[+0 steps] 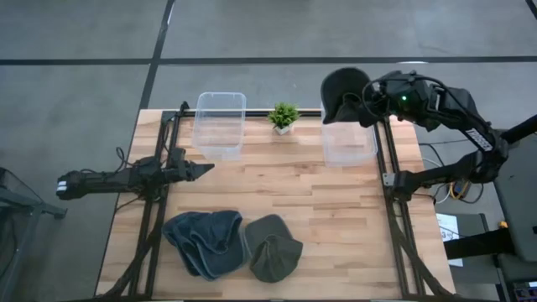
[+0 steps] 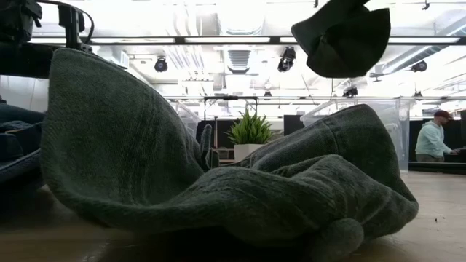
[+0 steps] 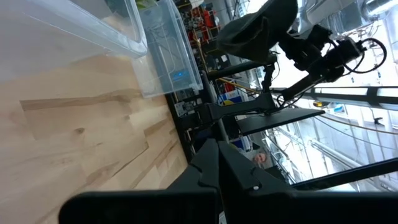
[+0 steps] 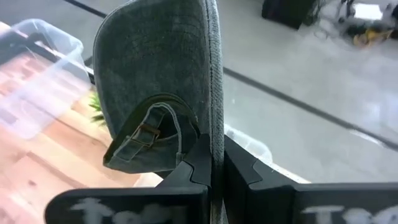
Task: Pick & Place hat
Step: Put the right gray cap into the right transparent bin
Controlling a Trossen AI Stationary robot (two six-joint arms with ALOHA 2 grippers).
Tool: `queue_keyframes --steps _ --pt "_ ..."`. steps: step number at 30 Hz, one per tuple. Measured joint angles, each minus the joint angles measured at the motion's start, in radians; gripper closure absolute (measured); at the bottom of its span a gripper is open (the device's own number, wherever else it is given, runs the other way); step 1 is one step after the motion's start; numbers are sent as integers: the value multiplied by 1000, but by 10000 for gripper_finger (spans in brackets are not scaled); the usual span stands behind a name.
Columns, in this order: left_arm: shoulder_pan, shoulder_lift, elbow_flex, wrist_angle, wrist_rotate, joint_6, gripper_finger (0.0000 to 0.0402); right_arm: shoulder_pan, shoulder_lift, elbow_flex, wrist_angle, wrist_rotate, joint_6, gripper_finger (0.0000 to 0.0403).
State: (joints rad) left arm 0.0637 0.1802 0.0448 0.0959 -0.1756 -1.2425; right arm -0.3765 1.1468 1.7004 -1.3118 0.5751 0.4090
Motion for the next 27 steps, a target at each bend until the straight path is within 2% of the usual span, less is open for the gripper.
queue_keyframes --steps 16,27 --pt "0 0 0 0 3 -15 401 -207 -7 -148 16 -189 114 394" --pt "0 0 0 0 3 -23 401 -370 12 -250 44 -380 250 394"
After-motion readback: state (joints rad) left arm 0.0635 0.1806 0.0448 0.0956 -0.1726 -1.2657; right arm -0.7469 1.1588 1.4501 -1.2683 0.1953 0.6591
